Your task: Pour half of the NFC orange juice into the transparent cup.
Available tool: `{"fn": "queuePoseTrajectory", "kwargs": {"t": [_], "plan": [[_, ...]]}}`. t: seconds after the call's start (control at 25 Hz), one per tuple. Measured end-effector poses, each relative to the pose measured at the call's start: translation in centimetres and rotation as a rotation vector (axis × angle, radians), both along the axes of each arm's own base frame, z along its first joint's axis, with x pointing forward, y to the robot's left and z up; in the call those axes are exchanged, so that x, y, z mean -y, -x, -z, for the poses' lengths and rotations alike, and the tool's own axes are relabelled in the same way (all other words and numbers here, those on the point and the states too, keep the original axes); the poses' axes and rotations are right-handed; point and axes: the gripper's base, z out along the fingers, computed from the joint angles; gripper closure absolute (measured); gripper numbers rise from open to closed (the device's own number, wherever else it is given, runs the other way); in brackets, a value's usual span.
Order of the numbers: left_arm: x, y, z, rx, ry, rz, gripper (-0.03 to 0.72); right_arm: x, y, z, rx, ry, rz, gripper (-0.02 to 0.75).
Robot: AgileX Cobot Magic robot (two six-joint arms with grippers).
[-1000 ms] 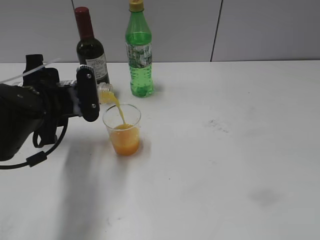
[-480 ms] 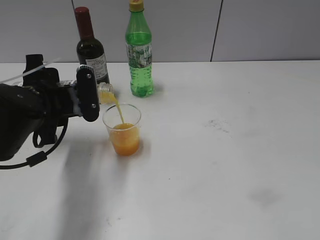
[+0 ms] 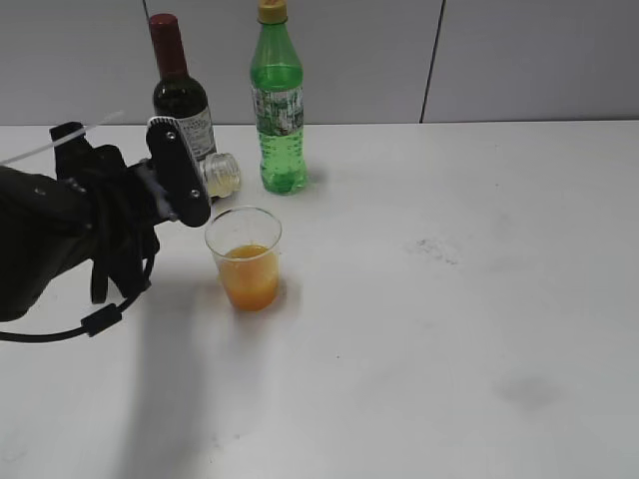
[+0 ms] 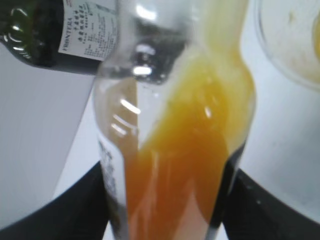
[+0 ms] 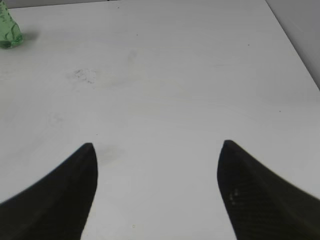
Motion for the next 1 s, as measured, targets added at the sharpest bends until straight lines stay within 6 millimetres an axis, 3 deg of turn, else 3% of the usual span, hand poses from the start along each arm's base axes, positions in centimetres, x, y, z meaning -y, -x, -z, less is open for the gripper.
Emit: {"fn": "queuePoseTrajectory", "kwargs": {"t": [0.4,1.0], "plan": [[-0.8,-1.1,-0.2,0.018,0.41,-0.223,0.203,0.0,0.0,0.0,0.0,0.0,0.0,0.167],[-7.4,-4.8,-2.9,0.139,0.899,-0.422,0.203,0.0,0.0,0.0,0.0,0.0,0.0,0.167]]}}
